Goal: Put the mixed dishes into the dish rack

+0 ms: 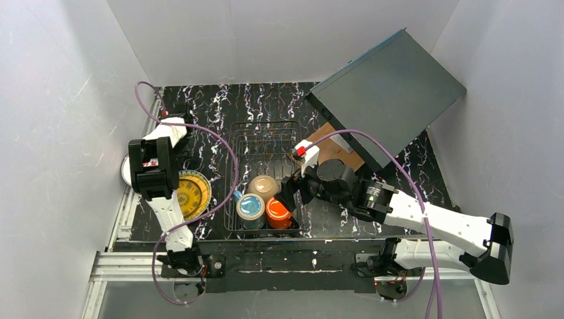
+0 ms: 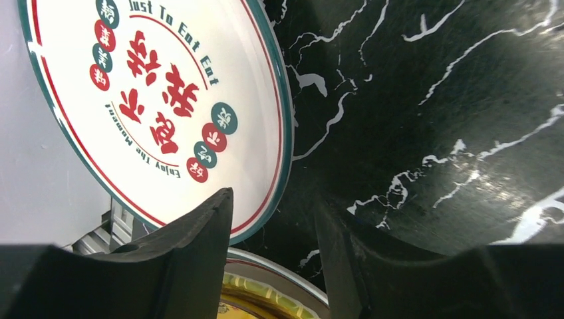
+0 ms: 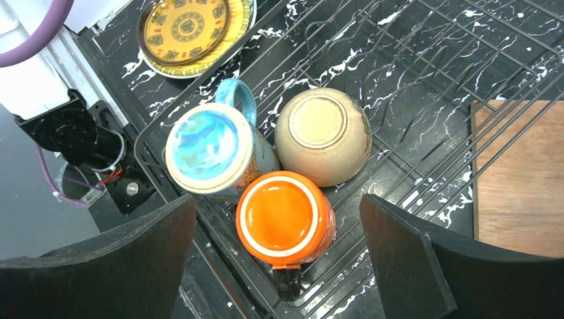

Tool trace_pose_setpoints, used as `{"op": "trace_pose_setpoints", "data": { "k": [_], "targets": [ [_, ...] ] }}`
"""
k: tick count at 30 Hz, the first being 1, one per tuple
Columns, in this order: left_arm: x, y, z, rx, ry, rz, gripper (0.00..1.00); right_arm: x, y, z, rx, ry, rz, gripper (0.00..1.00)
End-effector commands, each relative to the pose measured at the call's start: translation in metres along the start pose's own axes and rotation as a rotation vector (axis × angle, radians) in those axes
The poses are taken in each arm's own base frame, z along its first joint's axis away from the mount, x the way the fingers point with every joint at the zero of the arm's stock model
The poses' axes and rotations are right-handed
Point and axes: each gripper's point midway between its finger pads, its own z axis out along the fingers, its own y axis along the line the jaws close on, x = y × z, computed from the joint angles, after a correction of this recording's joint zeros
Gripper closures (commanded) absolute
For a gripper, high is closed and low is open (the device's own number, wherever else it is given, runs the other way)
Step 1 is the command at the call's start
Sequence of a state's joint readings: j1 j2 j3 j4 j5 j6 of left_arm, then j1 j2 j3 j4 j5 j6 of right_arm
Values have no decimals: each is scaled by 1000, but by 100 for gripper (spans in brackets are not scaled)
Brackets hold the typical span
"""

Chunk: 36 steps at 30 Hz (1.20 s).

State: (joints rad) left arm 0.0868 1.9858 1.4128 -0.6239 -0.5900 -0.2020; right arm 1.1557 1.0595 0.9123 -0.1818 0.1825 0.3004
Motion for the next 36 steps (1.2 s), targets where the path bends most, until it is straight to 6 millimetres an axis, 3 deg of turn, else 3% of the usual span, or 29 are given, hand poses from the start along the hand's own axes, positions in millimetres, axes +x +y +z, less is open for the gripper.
{"op": "trace_pose_setpoints", "data": {
  "k": [1, 10, 16, 18, 23, 29, 36],
  "targets": [
    [-7, 17, -1, -54, -8, 14, 56, -15, 7, 1, -27, -44, 18, 0],
    [2, 13, 17, -52, 41, 43, 67, -25, 13, 4, -50, -56, 26, 0],
    [9, 8, 25, -25, 81, 69, 95, -30, 17, 4, -63, -69, 44, 0],
    [7, 4, 19, 19, 67, 58, 100, -28, 17, 4, -62, -60, 50, 0],
    [-1, 1, -3, 83, 13, 52, 100, -26, 16, 5, -55, -48, 55, 0],
    [-16, -7, -50, 93, -112, 83, 100, -24, 17, 13, -49, -22, 60, 0],
    [-17, -24, -104, 133, -246, 123, 100, -24, 19, 23, -39, 15, 60, 0]
  ]
}}
